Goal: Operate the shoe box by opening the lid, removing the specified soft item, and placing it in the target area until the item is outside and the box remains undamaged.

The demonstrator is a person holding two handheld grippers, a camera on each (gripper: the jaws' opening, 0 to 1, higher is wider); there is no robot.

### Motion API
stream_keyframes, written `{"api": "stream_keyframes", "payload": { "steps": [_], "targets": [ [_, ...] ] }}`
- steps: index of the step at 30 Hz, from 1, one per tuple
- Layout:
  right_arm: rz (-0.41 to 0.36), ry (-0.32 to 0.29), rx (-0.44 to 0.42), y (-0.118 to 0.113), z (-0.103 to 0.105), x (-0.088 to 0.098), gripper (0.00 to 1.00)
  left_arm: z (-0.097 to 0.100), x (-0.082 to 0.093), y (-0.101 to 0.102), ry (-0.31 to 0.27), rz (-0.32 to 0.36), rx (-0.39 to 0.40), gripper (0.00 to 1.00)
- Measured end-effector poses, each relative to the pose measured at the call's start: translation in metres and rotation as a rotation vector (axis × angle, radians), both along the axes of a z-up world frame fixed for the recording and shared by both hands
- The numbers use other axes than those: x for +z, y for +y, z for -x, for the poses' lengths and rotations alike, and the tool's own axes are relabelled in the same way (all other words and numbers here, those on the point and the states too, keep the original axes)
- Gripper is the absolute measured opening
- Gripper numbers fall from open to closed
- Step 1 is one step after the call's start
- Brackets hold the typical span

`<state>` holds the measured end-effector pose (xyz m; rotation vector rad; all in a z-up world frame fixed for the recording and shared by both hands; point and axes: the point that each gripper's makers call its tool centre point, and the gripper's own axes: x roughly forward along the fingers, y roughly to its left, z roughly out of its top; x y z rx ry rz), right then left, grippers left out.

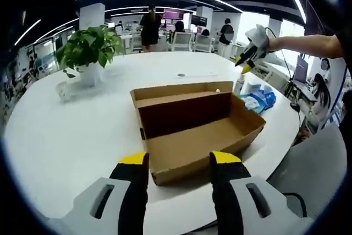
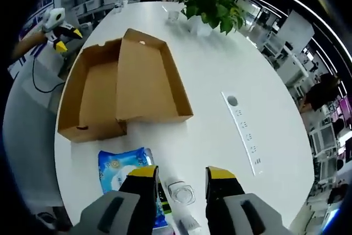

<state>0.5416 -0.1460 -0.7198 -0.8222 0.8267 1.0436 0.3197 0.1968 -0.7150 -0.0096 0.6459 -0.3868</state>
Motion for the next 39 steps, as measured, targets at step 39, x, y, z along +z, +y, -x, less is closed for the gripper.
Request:
{"api": "stream_keyframes", "payload": {
  "steps": [39],
  "targets": [
    [-0.210, 0.051, -0.399, 0.059, -0.033, -0.043, 0.22, -0.025, -0.057, 0.026, 0.172, 0.015, 0.226, 0.07]
  ]
}}
